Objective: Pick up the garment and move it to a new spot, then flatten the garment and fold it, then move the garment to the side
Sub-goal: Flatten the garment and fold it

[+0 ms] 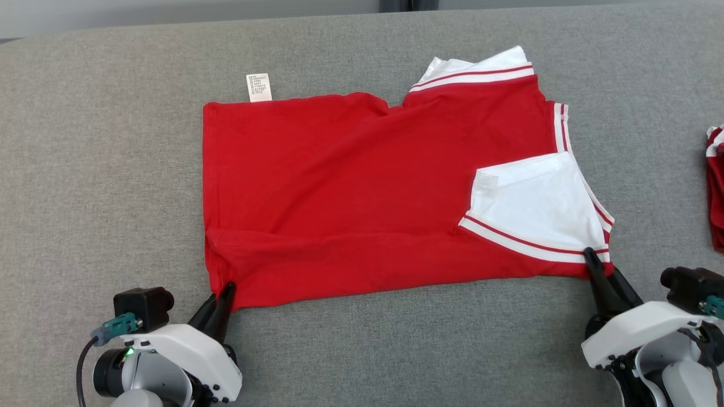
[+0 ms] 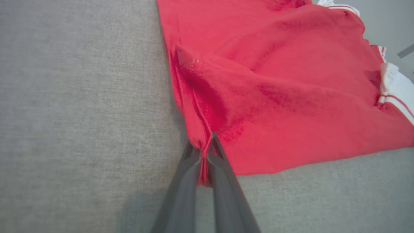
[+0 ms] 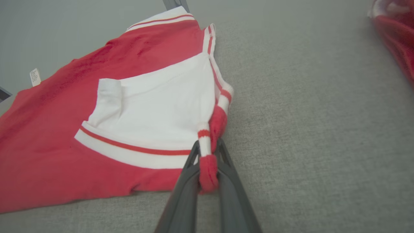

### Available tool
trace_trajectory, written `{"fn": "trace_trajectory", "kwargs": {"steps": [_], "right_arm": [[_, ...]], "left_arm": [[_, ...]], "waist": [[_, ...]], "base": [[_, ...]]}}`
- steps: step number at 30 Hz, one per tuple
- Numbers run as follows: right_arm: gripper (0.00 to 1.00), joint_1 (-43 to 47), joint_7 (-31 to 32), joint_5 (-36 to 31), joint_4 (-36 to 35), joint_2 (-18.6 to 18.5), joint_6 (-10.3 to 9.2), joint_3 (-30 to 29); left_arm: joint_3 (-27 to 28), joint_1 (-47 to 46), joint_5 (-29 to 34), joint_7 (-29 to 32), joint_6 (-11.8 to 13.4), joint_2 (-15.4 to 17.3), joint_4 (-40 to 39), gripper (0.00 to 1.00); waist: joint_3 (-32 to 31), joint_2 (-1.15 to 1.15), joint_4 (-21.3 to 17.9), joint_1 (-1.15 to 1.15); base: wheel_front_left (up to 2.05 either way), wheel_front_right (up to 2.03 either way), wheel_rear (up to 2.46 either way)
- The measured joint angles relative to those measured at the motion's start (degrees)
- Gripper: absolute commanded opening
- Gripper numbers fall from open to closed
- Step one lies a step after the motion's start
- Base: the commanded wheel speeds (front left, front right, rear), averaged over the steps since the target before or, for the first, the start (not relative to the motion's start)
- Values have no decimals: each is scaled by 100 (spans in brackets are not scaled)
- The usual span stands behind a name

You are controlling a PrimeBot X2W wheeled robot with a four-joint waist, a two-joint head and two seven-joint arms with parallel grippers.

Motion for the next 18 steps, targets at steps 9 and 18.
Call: {"fn": "trace_trajectory", "kwargs": {"steps": [9,18], "right_arm": [[0,1433,687,342,-1344,83,-1,-550],[0,2298,1143,155,-2051,590,-1,-923]], "left_arm": [[71,766,-101,177,205,281,-921,0],[137,1365,-275,318,463,335,-1225,0]], "waist": [[-239,0,92,0],[-413,0,52,0]], "base": [[0,0,0],[0,0,0]]}}
